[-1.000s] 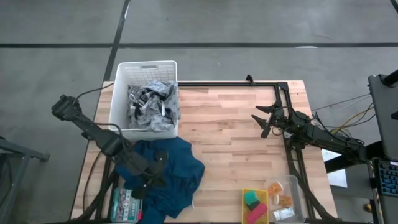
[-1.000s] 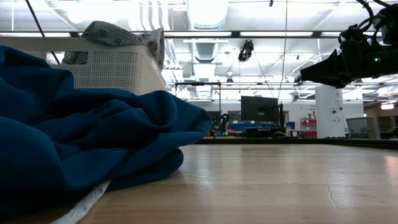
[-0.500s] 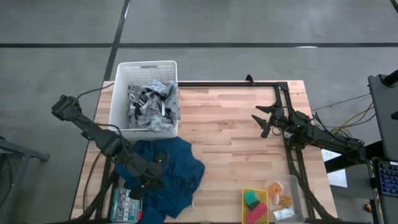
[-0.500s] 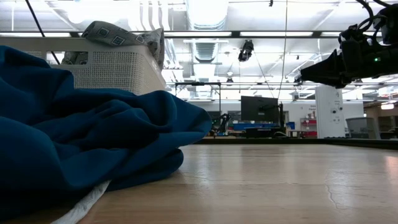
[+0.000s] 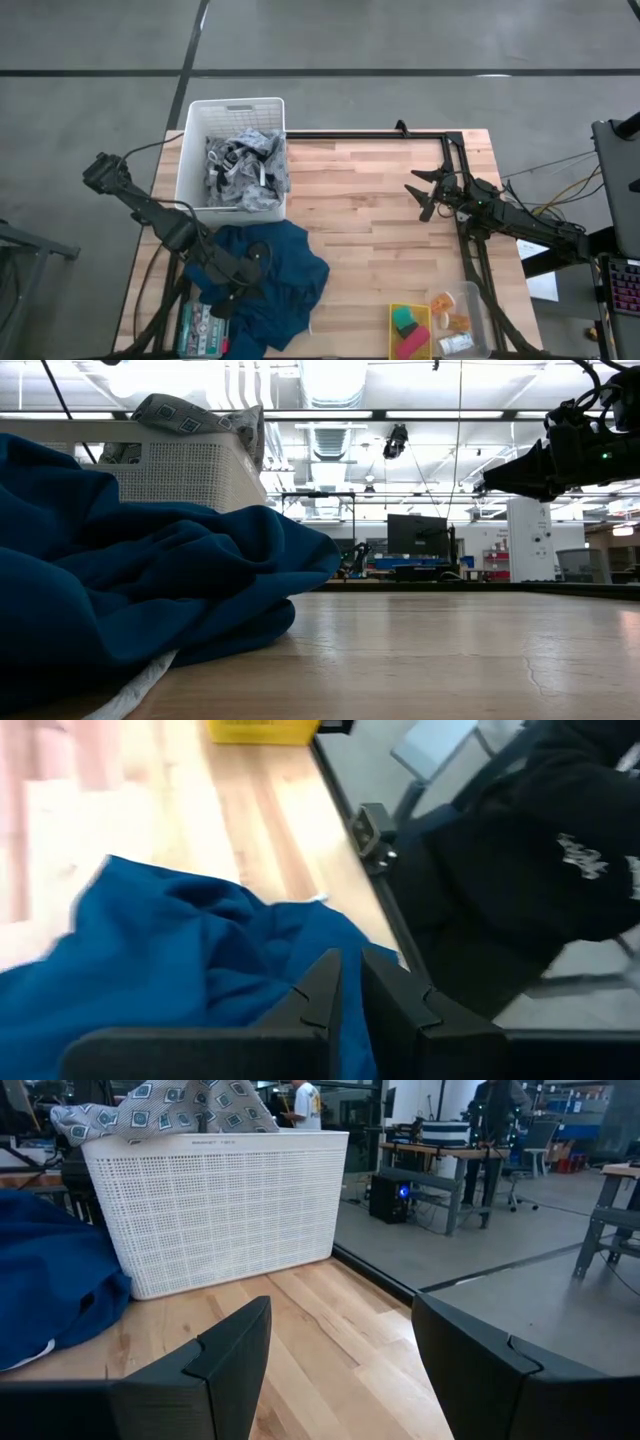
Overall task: Pick & Place Medicine items
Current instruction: Put the blue patient gown into the white laundry bin
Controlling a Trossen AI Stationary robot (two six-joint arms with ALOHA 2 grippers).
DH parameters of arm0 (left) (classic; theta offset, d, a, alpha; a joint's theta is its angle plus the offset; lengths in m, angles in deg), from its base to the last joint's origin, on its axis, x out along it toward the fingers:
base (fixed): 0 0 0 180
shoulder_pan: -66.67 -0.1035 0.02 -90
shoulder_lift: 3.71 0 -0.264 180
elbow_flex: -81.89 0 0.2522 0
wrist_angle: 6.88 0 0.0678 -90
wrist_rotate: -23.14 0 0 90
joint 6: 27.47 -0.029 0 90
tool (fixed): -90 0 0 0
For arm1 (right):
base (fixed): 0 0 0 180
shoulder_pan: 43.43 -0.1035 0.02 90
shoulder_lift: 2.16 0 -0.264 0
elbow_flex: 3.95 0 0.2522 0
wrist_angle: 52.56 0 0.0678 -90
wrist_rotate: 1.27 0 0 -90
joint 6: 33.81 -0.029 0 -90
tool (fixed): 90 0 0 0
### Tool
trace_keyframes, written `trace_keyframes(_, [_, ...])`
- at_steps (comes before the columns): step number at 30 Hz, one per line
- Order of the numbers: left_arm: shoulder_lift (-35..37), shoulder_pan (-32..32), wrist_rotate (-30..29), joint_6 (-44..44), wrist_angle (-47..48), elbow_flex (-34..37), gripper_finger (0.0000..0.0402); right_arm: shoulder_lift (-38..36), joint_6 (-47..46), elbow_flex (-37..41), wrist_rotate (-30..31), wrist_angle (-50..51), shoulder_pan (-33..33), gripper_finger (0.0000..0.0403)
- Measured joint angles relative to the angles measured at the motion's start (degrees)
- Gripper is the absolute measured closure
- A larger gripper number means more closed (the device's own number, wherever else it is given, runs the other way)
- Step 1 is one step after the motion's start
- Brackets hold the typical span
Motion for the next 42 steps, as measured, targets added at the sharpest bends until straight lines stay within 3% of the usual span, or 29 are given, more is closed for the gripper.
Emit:
trace_keyframes(4, [0.00, 0.00, -4.60, 0.93, 0.03, 0.00, 0.0355, 0.00, -0.03, 0.00, 0.00, -0.01, 0.00, 0.0165])
trace_keyframes(9, [0.00, 0.00, -5.08, 2.14, 0.26, 0.00, 0.0350, 0.02, 0.00, 0.00, -0.01, 0.00, 0.01, 0.0165])
trace_keyframes(12, [0.00, 0.04, -4.90, 2.35, -0.25, 0.00, 0.0327, 0.00, 0.00, 0.00, -0.01, 0.00, 0.00, 0.0165])
trace_keyframes(17, [0.02, 0.09, -4.42, 2.35, -0.91, -0.04, 0.0239, 0.00, 0.00, 0.00, 0.00, 0.00, 0.01, 0.0165])
trace_keyframes(24, [0.11, 0.09, -1.16, 2.36, -0.52, -0.04, 0.0050, 0.00, 0.02, 0.00, 0.00, -0.01, -0.01, 0.0165])
trace_keyframes(26, [0.11, 0.09, -0.31, 2.32, -0.25, -0.05, 0.0015, 0.00, 0.02, 0.00, -0.01, -0.01, 0.00, 0.0165])
trace_keyframes(29, [0.11, 0.09, -0.35, 2.51, 0.68, -0.07, 0.0030, 0.00, 0.02, 0.00, 0.00, 0.00, -0.01, 0.0165])
trace_keyframes(33, [0.11, -0.07, -0.35, 9.76, 2.37, 1.15, 0.0057, 0.00, 0.02, 0.00, -0.02, -0.01, 0.01, 0.0165])
trace_keyframes(38, [0.09, -0.09, 0.97, 19.81, -1.80, 6.44, 0.0055, 0.00, 0.02, 0.00, -0.01, -0.01, -0.01, 0.0165])
trace_keyframes(42, [0.07, -0.07, 2.58, 20.65, -5.04, 11.54, 0.0042, 0.02, 0.02, 0.00, 0.00, 0.00, -0.01, 0.0165])
